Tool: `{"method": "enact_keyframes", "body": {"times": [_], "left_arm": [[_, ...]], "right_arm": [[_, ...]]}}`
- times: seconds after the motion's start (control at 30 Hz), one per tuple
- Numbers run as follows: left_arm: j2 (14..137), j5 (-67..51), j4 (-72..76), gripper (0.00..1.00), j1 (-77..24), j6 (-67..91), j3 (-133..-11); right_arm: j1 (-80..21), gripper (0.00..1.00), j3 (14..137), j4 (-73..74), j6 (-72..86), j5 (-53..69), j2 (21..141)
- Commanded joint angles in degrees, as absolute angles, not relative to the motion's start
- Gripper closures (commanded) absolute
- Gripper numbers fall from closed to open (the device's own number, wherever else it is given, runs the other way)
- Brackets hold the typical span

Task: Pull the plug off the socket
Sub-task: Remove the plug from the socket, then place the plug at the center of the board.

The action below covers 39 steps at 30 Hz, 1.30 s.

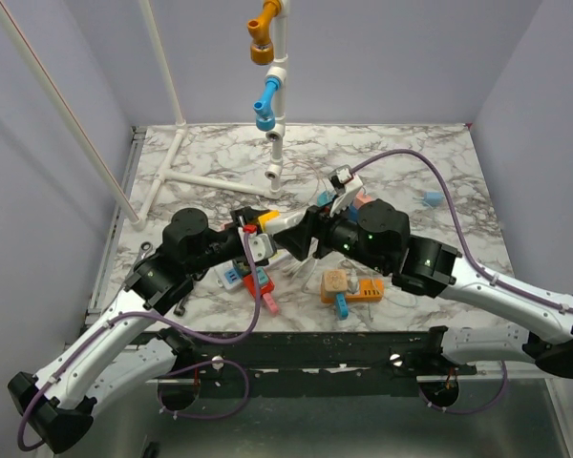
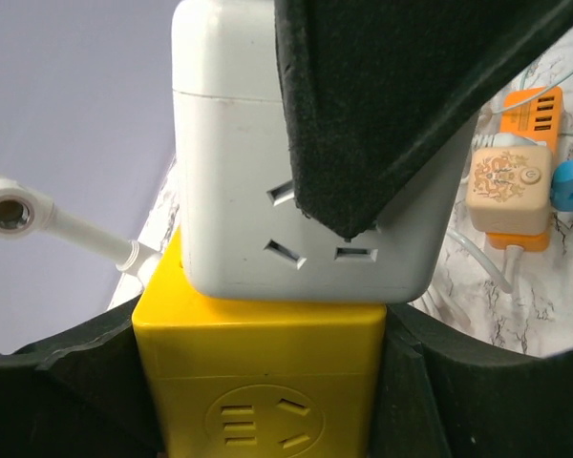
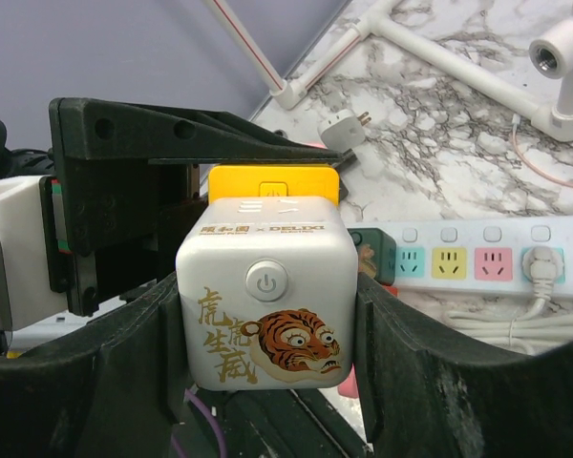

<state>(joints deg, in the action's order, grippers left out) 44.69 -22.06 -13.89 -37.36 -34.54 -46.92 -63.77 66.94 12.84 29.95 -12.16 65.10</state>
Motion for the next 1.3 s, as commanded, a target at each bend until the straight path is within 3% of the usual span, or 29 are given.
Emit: {"method": "enact_keyframes", "body": {"times": [0.0, 0.4, 0.67, 0.93, 1.07, 1.27], "left_arm": [[44.69, -12.57, -21.12, 0.92, -34.72, -35.2, -46.52], [47.58, -9.21, -26.39, 1.0, -34.67, -37.55, -47.49], [48.66, -6.28, -28.83, 1.0, -34.71, -39.17, -46.37], [48.4, -7.36, -30.7, 1.0, -34.72, -40.16, -49.85], [49.13, -7.51, -33.51, 1.0, -34.72, -39.77, -54.09], [47.08, -10.07, -36.35, 1.0, -34.72, -36.99, -57.26]], "right_arm": [[-63.37, 0.99, 67.0, 17.41, 25.28, -19.56, 56.3], [-63.37, 0.99, 66.44, 19.74, 24.55, -21.59, 53.01], [-63.34, 0.99, 67.68, 24.14, 23.5, -26.11, 49.14], [-62.59, 0.99, 69.67, 32.71, 24.71, -43.28, 52.49], [-53.23, 0.99, 70.13, 32.8, 25.43, -42.66, 54.01], [-29.21, 0.99, 68.21, 29.48, 27.88, -23.51, 63.31]]}}
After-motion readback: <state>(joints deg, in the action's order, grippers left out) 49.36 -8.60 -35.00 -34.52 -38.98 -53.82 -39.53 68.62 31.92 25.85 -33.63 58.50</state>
